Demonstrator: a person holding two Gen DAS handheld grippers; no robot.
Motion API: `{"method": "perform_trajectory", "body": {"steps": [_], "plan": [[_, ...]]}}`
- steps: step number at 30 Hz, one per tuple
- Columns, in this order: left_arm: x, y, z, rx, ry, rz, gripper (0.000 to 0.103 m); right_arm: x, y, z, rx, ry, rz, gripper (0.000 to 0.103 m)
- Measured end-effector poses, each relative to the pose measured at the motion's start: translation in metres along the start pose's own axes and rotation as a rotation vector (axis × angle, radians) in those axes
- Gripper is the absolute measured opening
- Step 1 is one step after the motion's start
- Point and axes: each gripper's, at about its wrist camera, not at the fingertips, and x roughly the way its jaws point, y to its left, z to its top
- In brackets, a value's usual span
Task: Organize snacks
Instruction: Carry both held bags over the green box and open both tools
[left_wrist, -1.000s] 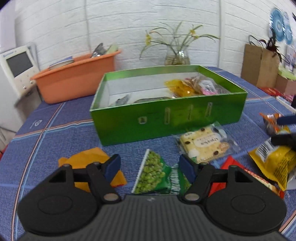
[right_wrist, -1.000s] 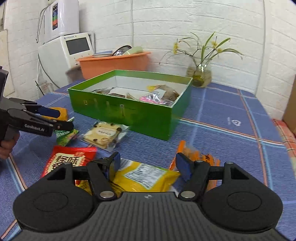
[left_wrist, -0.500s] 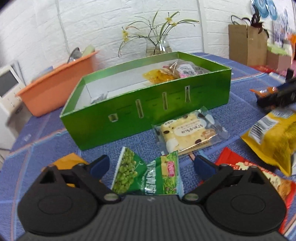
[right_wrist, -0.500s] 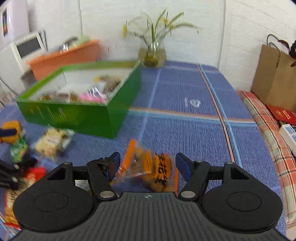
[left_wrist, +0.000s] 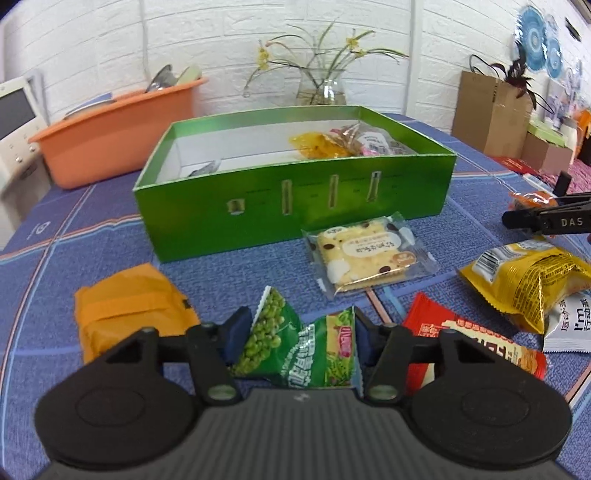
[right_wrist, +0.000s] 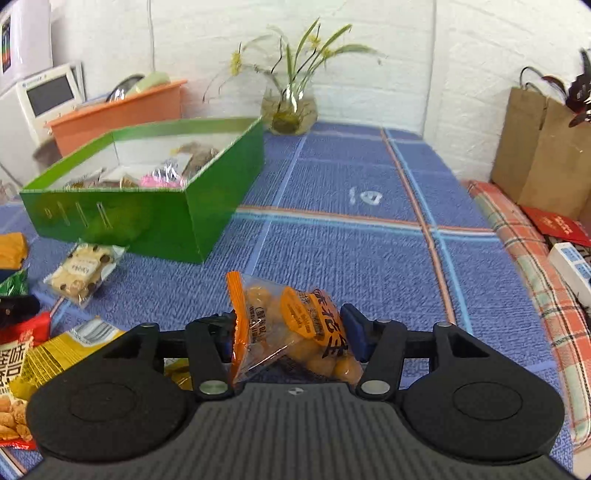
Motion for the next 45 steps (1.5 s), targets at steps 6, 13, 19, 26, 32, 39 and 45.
{"method": "perform_trajectory", "body": {"steps": [6,13,19,26,32,39,45], "plan": [[-0.033,0.01,-0.005,-0.065,-0.058,0.041,0.055,-0.029,0.011,0.011,0.01,-0.133,0.019,0.091],[-0.078,-0.001,0.002,-0.092,-0.18,0.193,0.055,-0.073,0.051,0.01,0.077,-0.202,0.23,0.091],[-0.11,-0.012,0.009,-0.078,-0.262,0.236,0.055,-0.104,0.1,0.003,-0.045,-0.202,0.393,0.091],[-0.127,-0.021,0.005,-0.052,-0.298,0.297,0.055,-0.135,0.129,0.0,-0.151,-0.34,0.406,0.091],[-0.137,-0.015,0.002,-0.076,-0.318,0.321,0.055,-0.133,0.139,-0.001,-0.147,-0.357,0.417,0.091],[-0.134,-0.009,0.012,-0.084,-0.337,0.324,0.056,-0.131,0.129,0.009,-0.09,-0.428,0.402,0.091],[-0.112,-0.01,0.051,-0.052,-0.359,0.274,0.056,-0.113,0.105,0.024,-0.058,-0.455,0.243,0.091]]}}
